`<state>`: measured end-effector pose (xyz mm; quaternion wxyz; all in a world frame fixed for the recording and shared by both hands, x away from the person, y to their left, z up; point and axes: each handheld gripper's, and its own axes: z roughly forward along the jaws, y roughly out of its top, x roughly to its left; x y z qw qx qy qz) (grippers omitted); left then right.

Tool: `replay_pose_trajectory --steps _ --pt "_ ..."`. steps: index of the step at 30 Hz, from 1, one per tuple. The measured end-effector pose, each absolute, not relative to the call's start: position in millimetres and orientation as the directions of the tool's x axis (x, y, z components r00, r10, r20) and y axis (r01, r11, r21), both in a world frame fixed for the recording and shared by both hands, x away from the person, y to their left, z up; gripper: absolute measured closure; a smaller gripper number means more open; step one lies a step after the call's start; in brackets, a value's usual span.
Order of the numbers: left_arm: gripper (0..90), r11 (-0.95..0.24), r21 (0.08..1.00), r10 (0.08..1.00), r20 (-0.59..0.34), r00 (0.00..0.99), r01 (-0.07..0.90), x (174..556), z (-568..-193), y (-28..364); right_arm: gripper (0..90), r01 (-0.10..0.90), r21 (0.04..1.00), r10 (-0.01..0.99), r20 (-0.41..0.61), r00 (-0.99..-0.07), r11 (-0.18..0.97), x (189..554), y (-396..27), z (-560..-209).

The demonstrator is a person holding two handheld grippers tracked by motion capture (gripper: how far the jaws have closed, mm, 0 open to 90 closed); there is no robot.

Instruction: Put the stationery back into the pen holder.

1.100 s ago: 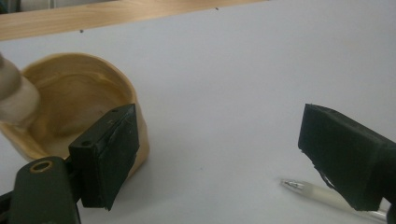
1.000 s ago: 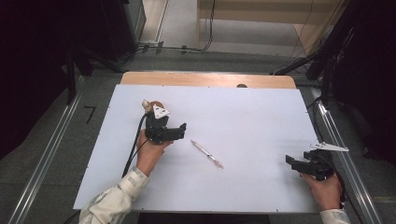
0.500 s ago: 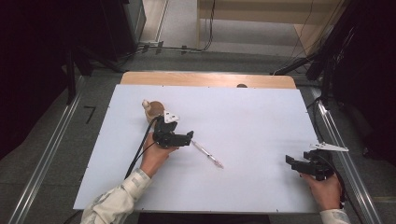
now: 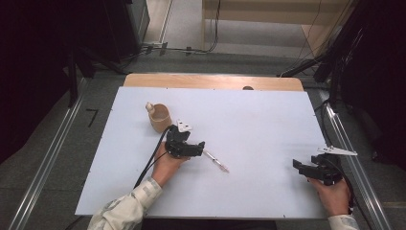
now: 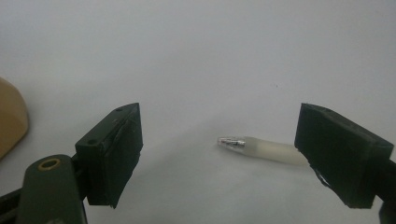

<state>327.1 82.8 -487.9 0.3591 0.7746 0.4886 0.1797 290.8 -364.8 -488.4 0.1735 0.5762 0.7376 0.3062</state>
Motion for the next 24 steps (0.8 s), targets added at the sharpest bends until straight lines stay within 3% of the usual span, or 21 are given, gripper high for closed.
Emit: replay_pose_trajectory --steps 24 --pt "26.1 -0.206 0.704 0.946 -0.035 0.322 0.680 321.0 -500.3 45.5 18.8 0.743 0.653 0.955 0.100 -0.278 0.148 290.5 -364.8 -487.7"
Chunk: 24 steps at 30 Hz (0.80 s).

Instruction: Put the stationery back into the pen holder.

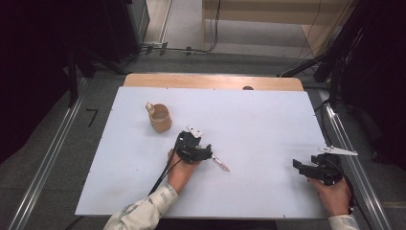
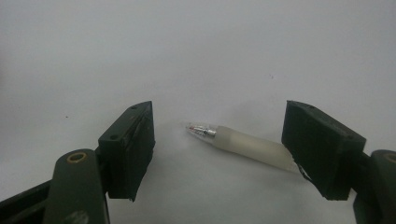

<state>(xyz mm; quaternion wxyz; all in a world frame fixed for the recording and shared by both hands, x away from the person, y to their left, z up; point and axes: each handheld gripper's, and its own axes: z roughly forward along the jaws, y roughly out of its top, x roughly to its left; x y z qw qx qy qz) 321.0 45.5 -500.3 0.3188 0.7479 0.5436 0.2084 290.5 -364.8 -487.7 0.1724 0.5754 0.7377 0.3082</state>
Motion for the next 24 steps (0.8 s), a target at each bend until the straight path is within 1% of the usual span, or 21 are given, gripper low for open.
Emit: replay_pose_trajectory --steps 4,8,12,18,24 --pt "28.0 -0.198 0.704 0.951 -0.032 0.309 0.682 320.6 -500.9 41.5 18.8 0.742 0.653 0.955 0.100 -0.279 0.148 290.5 -365.1 -487.7" --pt "28.0 -0.195 0.707 0.952 -0.031 0.306 0.680 319.1 -500.6 42.3 18.8 0.740 0.656 0.954 0.102 -0.281 0.148 290.3 -365.2 -487.4" --pt "28.0 -0.171 0.711 0.959 -0.041 0.282 0.682 314.6 -498.8 46.4 18.8 0.740 0.657 0.954 0.104 -0.281 0.146 290.4 -366.1 -487.5" --pt "25.1 -0.109 0.705 0.973 -0.069 0.221 0.701 308.1 -497.8 49.8 18.8 0.741 0.656 0.955 0.104 -0.278 0.144 290.7 -365.9 -487.5" --pt "25.2 -0.091 0.703 0.981 -0.059 0.187 0.705 306.7 -497.0 44.5 18.8 0.738 0.658 0.953 0.100 -0.286 0.153 291.0 -364.0 -486.7"
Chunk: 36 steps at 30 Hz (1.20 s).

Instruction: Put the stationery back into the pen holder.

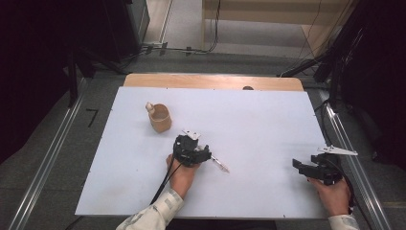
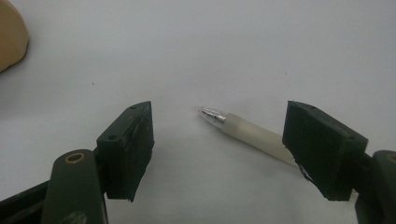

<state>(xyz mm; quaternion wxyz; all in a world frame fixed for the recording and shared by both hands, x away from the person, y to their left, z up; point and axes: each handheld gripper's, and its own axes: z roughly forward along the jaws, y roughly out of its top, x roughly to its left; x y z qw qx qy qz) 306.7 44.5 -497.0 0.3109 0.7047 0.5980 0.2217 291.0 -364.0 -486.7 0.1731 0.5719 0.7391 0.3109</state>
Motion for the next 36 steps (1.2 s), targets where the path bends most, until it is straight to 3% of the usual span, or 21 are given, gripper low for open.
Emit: replay_pose_trajectory --steps 11,20,27,31,34,36 --pt "25.6 -0.070 0.687 0.986 -0.064 0.156 0.723 306.3 -495.7 31.8 18.9 0.737 0.659 0.952 0.104 -0.287 0.150 290.7 -364.0 -486.4" --pt "35.2 -0.085 0.686 0.989 -0.033 0.147 0.723 302.0 -502.2 15.1 19.0 0.738 0.657 0.952 0.102 -0.288 0.153 291.0 -364.1 -486.7" --pt "55.1 -0.104 0.696 0.986 -0.020 0.164 0.711 301.5 -501.7 16.7 19.1 0.736 0.659 0.951 0.102 -0.290 0.154 290.9 -363.7 -486.4" --pt "63.1 -0.141 0.699 0.979 -0.008 0.205 0.701 301.9 -501.5 19.3 19.2 0.737 0.658 0.952 0.102 -0.289 0.153 291.1 -363.4 -486.5" --pt "76.7 -0.164 0.696 0.968 -0.021 0.248 0.699 303.1 -500.8 21.3 19.2 0.738 0.657 0.952 0.100 -0.289 0.155 291.2 -363.6 -486.7" --pt "80.2 -0.178 0.694 0.963 -0.021 0.267 0.698 303.9 -500.5 22.9 19.2 0.739 0.656 0.953 0.101 -0.286 0.153 290.9 -363.7 -486.7"
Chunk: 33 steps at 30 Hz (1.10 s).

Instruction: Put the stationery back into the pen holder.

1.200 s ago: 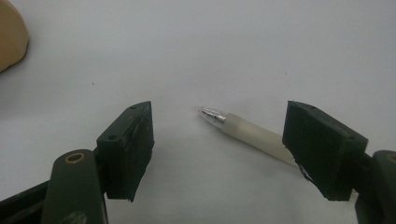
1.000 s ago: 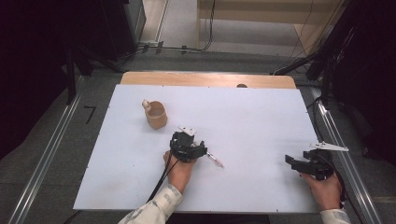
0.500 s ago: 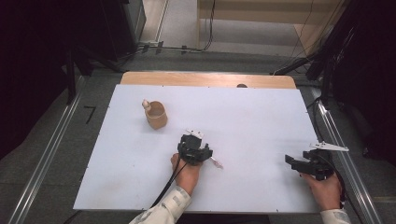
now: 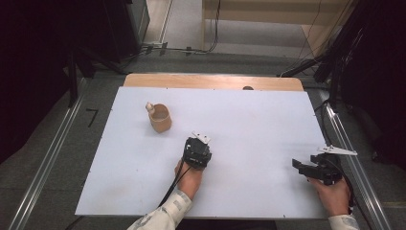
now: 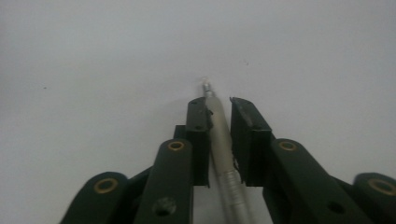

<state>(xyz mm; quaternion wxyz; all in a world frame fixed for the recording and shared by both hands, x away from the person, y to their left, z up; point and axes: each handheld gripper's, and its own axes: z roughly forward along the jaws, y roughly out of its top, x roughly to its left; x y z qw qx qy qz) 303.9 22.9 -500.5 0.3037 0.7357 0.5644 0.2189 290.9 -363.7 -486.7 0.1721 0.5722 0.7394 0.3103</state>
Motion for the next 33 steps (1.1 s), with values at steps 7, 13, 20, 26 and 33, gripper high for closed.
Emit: replay_pose_trajectory --steps 7,13,20,26,33 --pt "81.3 -0.215 0.689 0.947 -0.025 0.319 0.692 305.1 -499.8 28.8 19.2 0.737 0.658 0.952 0.101 -0.287 0.152 290.7 -364.7 -487.0" --pt "81.4 -0.242 0.692 0.936 -0.017 0.351 0.680 302.7 -499.7 32.3 19.2 0.740 0.655 0.954 0.103 -0.283 0.149 290.7 -364.8 -487.0" --pt "81.4 -0.232 0.700 0.932 -0.039 0.360 0.676 301.2 -495.8 41.0 19.2 0.742 0.655 0.954 0.103 -0.280 0.147 290.5 -364.7 -486.9" --pt "81.4 -0.226 0.705 0.933 -0.041 0.357 0.672 303.8 -487.9 55.6 19.2 0.741 0.655 0.955 0.102 -0.278 0.146 290.5 -365.2 -487.0" --pt "81.5 -0.208 0.710 0.942 -0.041 0.334 0.672 309.3 -478.8 73.9 19.2 0.742 0.653 0.955 0.100 -0.280 0.149 290.9 -365.0 -487.5"
